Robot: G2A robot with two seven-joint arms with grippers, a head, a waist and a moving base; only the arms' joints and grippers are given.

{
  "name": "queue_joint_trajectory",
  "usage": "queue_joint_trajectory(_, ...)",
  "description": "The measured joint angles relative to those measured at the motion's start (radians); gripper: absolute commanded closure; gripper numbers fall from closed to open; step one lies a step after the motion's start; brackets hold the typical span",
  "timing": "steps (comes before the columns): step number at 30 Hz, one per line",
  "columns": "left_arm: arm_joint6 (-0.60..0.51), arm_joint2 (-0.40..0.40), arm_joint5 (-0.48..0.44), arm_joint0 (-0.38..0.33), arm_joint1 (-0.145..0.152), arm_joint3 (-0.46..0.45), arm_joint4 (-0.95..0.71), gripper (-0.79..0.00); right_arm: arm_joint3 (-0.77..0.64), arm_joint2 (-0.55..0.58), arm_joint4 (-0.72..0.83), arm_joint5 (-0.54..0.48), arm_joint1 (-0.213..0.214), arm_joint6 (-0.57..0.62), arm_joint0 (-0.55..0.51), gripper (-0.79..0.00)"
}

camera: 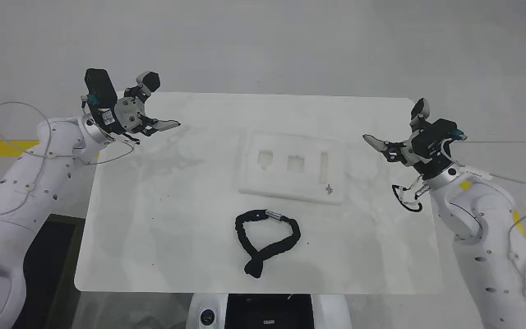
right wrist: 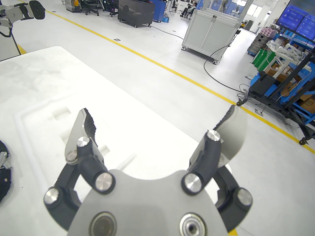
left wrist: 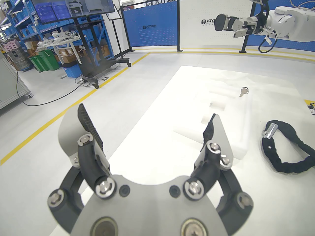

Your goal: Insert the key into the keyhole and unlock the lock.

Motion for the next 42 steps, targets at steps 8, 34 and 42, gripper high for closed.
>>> queue_joint_trajectory(8,0.0,0.0,0.0,0.0,0.0,0.0,0.0,-0.784,0.0,0.0,0.0,0.0,0.0,0.0,0.0,-0.785)
queue_joint_trajectory(34,0.0,0.0,0.0,0.0,0.0,0.0,0.0,-0.785,-0.143,-0.158,0.346,0.036,-0.003,0.76,0.073,-0.785)
queue_joint_trajectory(42,0.0,0.0,0.0,0.0,0.0,0.0,0.0,-0.785,-0.161,-0.212,0.447,0.056,0.0,0.986,0.108,-0.785)
